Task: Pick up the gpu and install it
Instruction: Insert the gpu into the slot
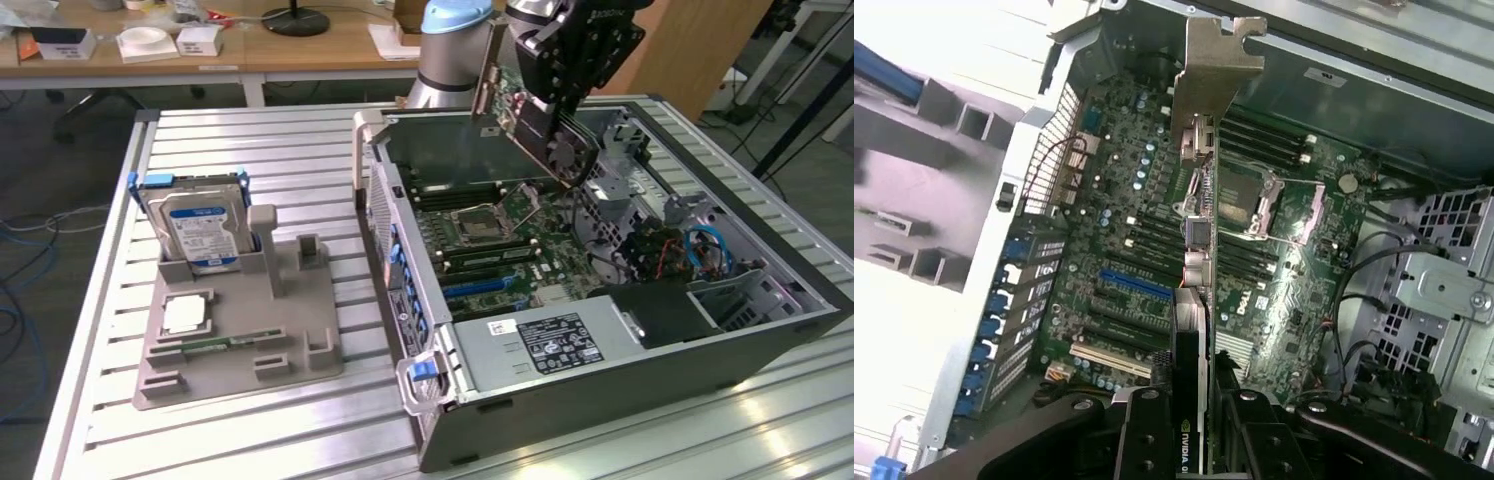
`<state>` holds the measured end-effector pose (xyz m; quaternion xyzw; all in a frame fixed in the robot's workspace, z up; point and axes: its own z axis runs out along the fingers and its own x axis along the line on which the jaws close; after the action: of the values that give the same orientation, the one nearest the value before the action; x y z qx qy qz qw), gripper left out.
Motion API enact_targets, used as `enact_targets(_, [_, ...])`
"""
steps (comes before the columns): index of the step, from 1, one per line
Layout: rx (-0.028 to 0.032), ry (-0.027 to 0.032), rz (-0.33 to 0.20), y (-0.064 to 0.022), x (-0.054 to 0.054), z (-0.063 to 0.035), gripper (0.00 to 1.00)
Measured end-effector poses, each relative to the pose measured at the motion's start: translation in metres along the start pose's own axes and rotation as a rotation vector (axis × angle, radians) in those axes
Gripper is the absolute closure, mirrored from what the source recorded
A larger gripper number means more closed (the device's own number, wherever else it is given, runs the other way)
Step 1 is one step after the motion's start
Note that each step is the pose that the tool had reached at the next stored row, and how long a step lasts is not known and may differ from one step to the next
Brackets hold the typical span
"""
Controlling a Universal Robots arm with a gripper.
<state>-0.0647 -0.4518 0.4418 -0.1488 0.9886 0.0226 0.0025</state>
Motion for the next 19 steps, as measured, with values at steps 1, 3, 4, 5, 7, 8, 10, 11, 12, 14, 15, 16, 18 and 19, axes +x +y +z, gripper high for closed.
enact_targets(1, [-0.0001, 0.0003, -0.008, 0.0000, 0.0000, 0.0000, 0.74])
enact_targets(3, [-0.0003, 0.0011, -0.026, 0.0000, 0.0000, 0.0000, 0.74])
enact_targets(4, [-0.0005, 0.0016, -0.035, 0.0000, 0.0000, 0.0000, 0.74])
enact_targets(5, [-0.0005, 0.0019, -0.044, 0.0000, 0.0000, 0.0000, 0.74])
enact_targets(7, [-0.0007, 0.0027, -0.062, 0.0000, 0.0000, 0.0000, 0.74])
enact_targets(8, [-0.0008, 0.0032, -0.071, 0.0000, 0.0000, 0.0000, 0.74])
enact_targets(10, [-0.0010, 0.0039, -0.088, 0.0000, 0.0000, 0.0001, 0.74])
enact_targets(11, [-0.0012, 0.0043, -0.098, 0.0000, 0.0000, 0.0001, 0.74])
enact_targets(12, [-0.0013, 0.0047, -0.107, 0.0000, 0.0000, 0.0001, 0.74])
enact_targets(14, [-0.0014, 0.0055, -0.125, 0.0000, 0.0000, 0.0001, 0.74])
enact_targets(15, [-0.0015, 0.0059, -0.134, 0.0000, 0.0000, 0.0001, 0.74])
enact_targets(16, [-0.0017, 0.0063, -0.143, 0.0000, 0.0000, 0.0001, 0.74])
enact_targets(18, [-0.0019, 0.0071, -0.163, 0.0000, 0.0000, 0.0001, 0.74])
enact_targets(19, [-0.0020, 0.0076, -0.172, 0.0000, 0.0000, 0.0001, 0.74])
